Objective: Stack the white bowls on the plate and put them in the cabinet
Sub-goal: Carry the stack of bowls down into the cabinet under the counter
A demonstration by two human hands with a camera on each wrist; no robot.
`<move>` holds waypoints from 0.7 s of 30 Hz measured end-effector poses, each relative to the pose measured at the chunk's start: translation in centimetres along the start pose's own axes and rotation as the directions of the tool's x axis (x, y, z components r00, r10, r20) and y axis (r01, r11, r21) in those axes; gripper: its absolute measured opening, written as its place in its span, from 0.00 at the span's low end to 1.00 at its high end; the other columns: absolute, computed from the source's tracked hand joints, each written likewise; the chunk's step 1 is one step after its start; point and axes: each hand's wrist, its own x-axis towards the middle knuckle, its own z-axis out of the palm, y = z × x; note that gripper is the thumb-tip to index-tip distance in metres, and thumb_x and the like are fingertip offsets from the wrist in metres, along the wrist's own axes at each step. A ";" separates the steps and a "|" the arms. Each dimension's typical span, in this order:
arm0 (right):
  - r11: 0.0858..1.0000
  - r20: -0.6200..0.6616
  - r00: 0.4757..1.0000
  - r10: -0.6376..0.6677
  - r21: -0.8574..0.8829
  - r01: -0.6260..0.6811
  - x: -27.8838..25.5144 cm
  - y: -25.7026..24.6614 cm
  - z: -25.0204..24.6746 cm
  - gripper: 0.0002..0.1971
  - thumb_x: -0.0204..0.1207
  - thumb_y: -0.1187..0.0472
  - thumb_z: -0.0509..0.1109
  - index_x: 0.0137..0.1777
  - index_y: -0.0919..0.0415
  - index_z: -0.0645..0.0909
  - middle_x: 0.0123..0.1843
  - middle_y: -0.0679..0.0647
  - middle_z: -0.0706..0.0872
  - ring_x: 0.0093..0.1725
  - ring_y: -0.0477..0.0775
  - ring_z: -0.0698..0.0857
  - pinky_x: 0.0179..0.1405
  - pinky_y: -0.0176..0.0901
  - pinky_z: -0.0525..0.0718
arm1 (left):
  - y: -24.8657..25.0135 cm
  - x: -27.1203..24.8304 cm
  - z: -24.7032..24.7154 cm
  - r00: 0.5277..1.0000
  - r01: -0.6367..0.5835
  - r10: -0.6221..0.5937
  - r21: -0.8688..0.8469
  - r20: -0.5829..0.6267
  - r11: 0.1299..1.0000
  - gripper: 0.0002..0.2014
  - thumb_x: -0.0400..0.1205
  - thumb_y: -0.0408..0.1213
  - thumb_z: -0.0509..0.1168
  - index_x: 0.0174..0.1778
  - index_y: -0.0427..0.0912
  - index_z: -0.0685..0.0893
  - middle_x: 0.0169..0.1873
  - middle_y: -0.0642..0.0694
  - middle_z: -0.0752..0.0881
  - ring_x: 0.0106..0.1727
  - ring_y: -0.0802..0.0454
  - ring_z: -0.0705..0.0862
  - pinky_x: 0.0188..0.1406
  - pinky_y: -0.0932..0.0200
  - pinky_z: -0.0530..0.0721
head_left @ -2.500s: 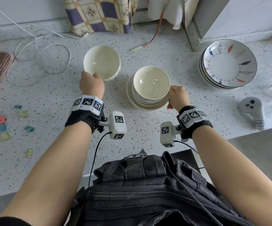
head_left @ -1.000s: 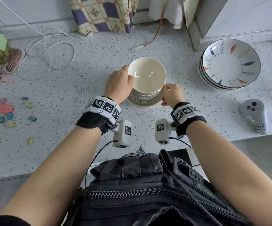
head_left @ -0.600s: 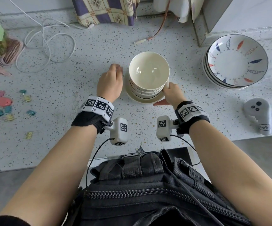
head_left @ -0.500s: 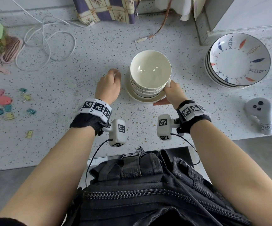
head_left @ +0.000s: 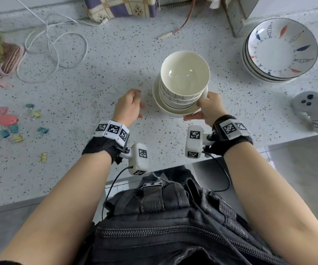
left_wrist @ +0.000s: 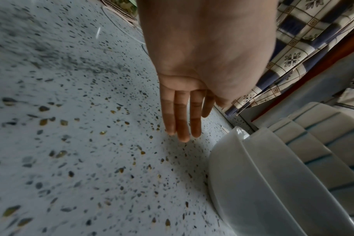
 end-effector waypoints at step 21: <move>0.995 0.076 0.997 -0.017 0.102 0.009 -15.9 11.1 -5.0 0.17 0.71 0.82 0.49 0.55 0.74 0.75 0.55 0.69 0.81 0.48 0.76 0.84 0.30 0.65 0.90 | -4.6 -18.9 6.9 0.992 0.002 -0.008 -0.047 -0.126 0.999 0.19 0.89 0.41 0.47 0.67 0.38 0.76 0.57 0.38 0.85 0.42 0.40 0.88 0.52 0.41 0.88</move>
